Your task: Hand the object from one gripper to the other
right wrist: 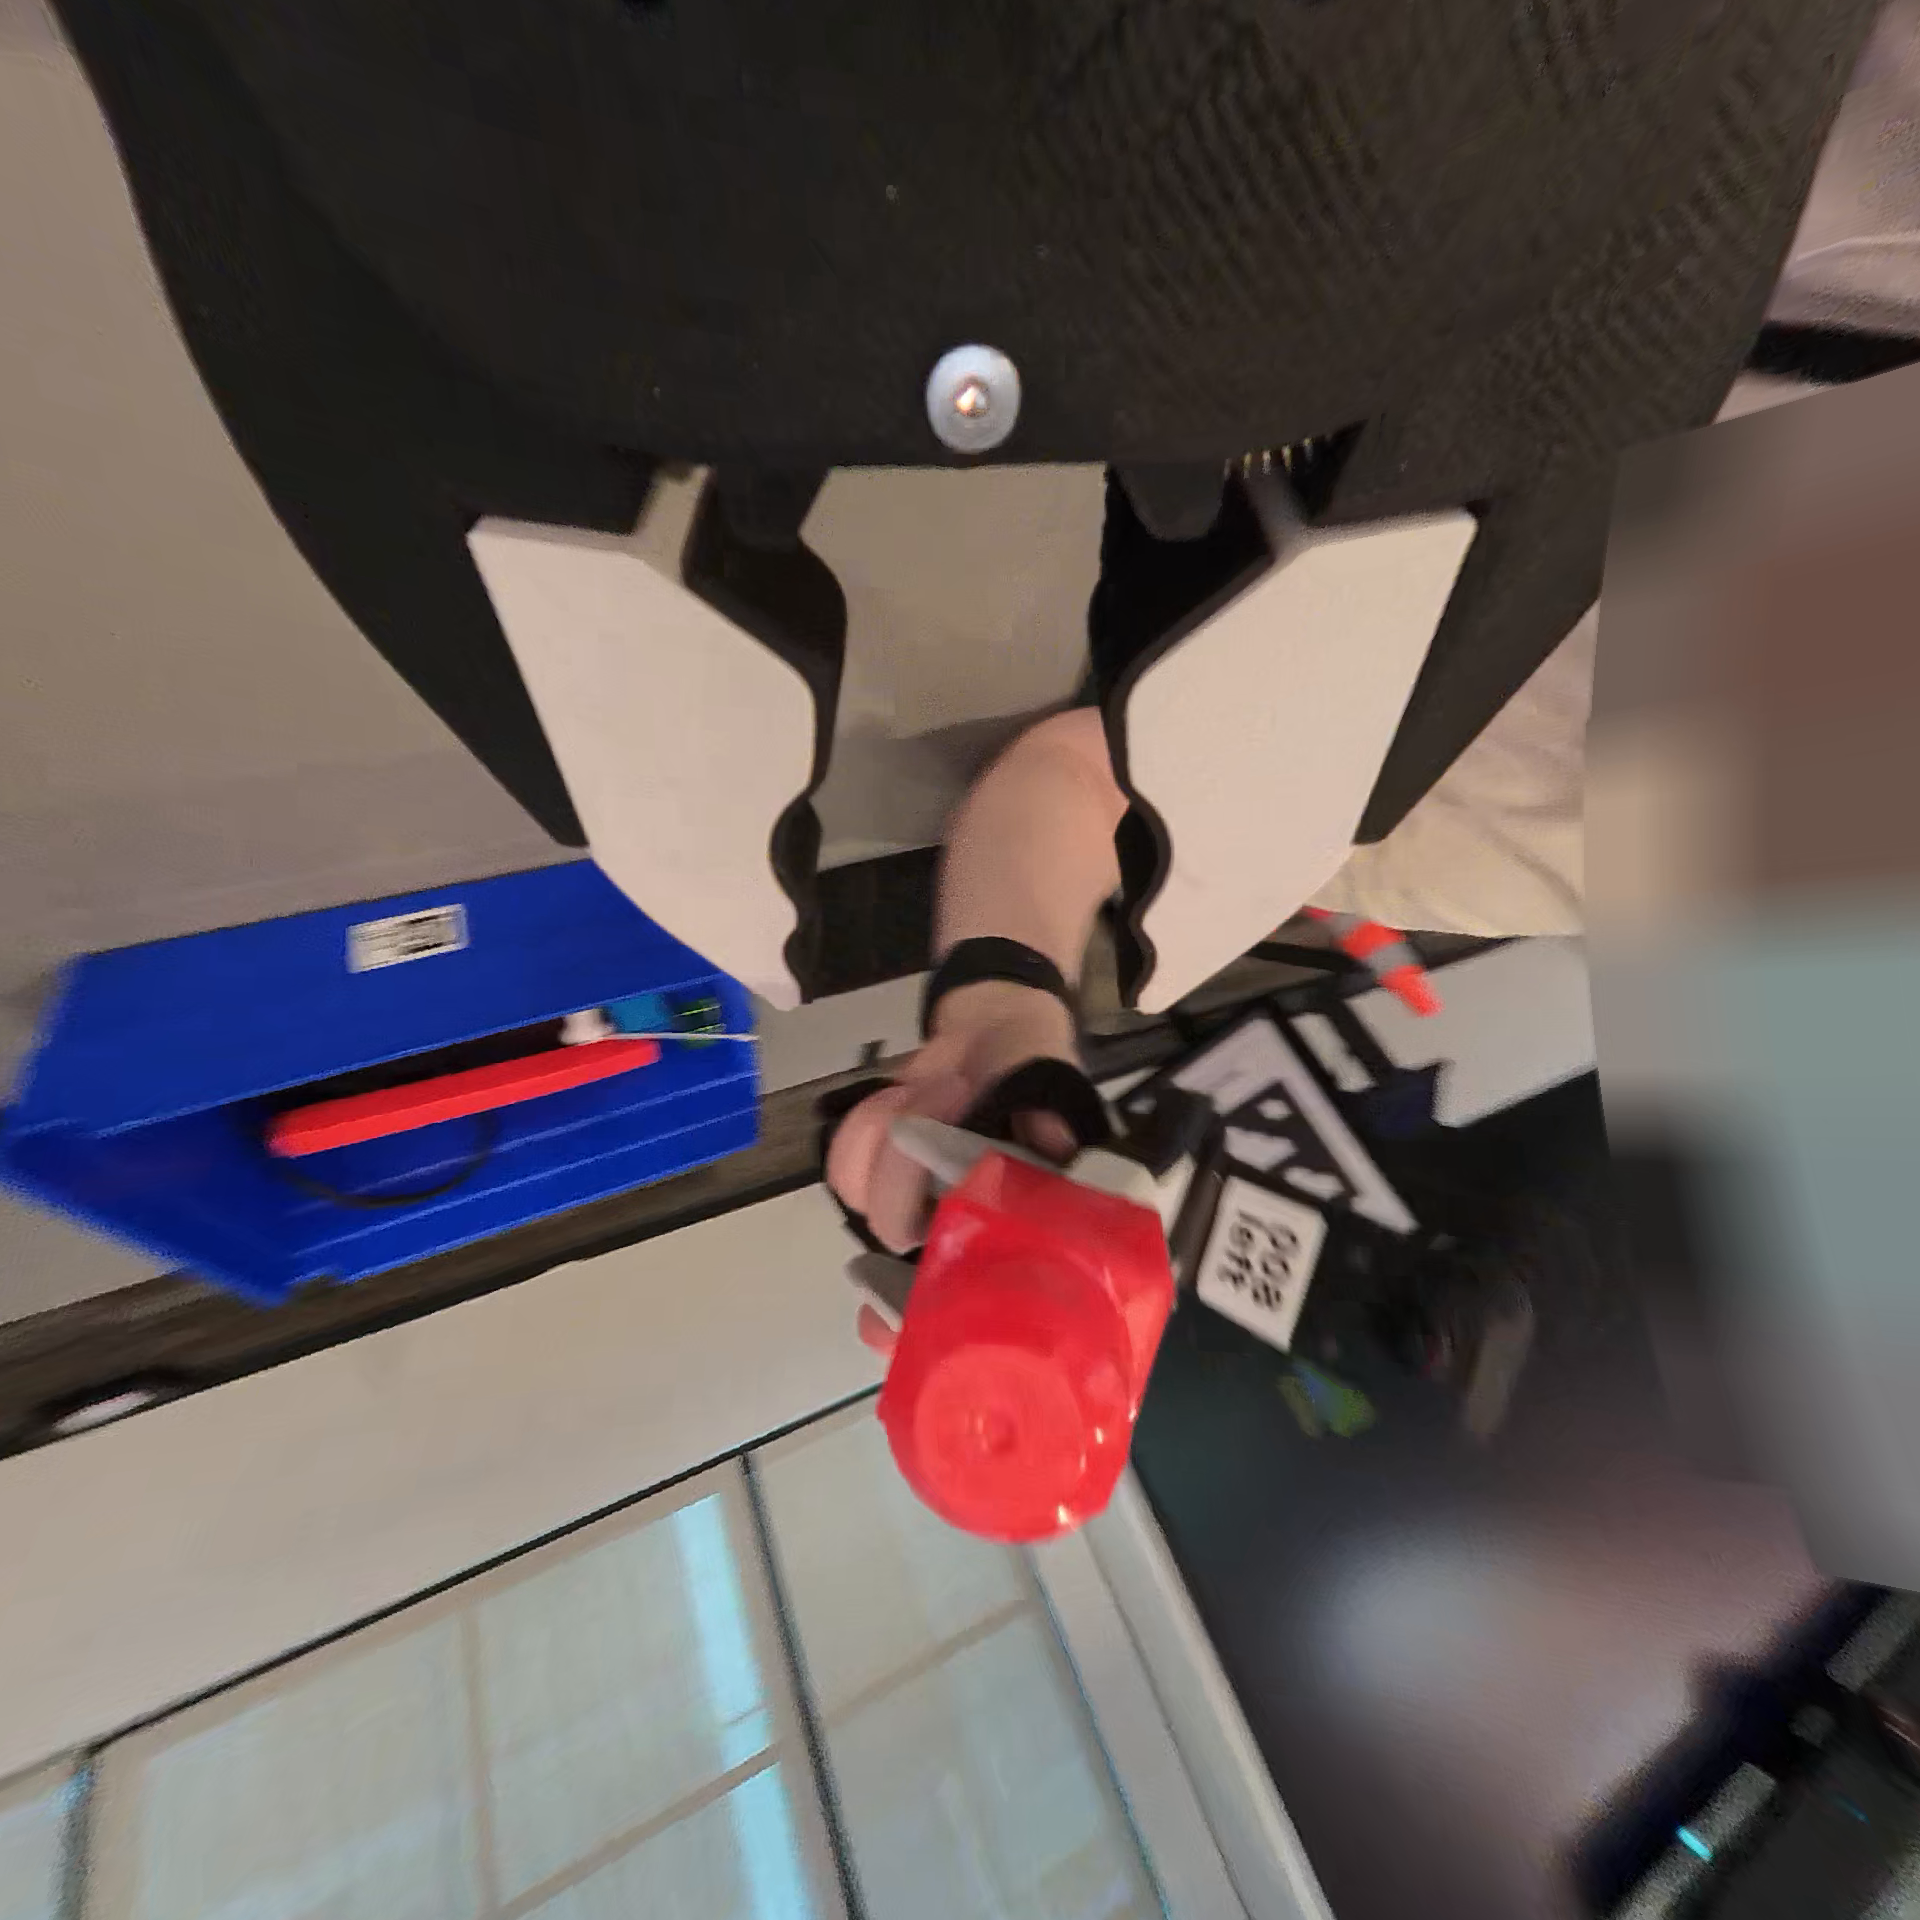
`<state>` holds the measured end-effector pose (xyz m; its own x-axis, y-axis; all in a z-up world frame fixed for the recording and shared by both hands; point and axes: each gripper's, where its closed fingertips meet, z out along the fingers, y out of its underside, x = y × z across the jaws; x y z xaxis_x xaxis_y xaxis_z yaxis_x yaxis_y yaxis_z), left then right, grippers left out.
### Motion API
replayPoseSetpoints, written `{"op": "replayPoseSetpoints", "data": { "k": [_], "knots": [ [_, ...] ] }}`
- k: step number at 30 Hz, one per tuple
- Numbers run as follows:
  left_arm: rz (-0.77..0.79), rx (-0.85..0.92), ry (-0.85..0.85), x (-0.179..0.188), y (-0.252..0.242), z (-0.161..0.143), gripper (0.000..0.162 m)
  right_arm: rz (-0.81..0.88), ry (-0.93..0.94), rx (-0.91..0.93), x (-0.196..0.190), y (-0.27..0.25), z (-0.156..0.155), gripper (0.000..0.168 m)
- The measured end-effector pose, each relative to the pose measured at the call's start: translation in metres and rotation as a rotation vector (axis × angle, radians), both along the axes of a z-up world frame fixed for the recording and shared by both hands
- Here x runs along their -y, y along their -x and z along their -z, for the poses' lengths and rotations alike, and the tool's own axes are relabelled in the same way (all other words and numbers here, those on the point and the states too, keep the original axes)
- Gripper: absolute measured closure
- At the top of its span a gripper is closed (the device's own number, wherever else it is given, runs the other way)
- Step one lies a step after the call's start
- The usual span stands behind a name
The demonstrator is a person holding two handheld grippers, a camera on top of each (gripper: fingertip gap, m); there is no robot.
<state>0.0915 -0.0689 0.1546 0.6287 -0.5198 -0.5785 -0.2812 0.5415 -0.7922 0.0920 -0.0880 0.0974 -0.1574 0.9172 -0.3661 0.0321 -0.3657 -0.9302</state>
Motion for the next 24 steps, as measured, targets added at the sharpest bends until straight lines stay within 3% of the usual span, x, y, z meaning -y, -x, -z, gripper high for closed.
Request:
{"op": "replayPoseSetpoints", "data": {
  "k": [2, 5, 7, 9, 11, 14, 16, 20, 24],
  "knots": [
    [0.143, 0.151, 0.207, 0.003, 0.006, -0.007, 0.16, 0.178, -0.188, -0.02, -0.018, -0.006, -0.007, 0.107],
    [0.445, 0.374, 0.58, 0.011, 0.006, -0.011, 0.16, 0.496, -0.616, -0.111, -0.032, -0.02, -0.034, 0.1],
    [0.648, 0.458, 0.797, 0.017, 0.002, -0.01, 0.16, 0.614, -0.915, -0.178, -0.017, -0.026, -0.048, 0.098],
    [0.708, 0.477, 0.951, 0.013, -0.003, 0.002, 0.16, 0.687, -1.152, -0.194, -0.001, -0.027, -0.055, 0.103],
    [0.612, 0.374, 1.035, 0.001, -0.01, 0.028, 0.16, 0.758, -1.373, -0.115, 0.006, -0.025, -0.054, 0.105],
    [0.462, 0.26, 1.041, -0.012, -0.015, 0.054, 0.16, 0.752, -1.589, 0.169, -0.003, -0.013, -0.03, 0.104],
    [0.376, 0.215, 1.024, -0.019, -0.014, 0.064, 0.16, 0.772, -1.65, 0.342, -0.018, -0.012, -0.017, 0.106],
    [0.221, 0.124, 0.988, -0.031, -0.012, 0.08, 0.16, 0.783, -1.682, 0.491, -0.032, -0.007, -0.003, 0.116],
    [0.187, 0.084, 0.973, -0.032, -0.016, 0.087, 0.16, 0.748, -1.712, 0.605, -0.04, -0.003, 0.013, 0.133]
  ]
}}
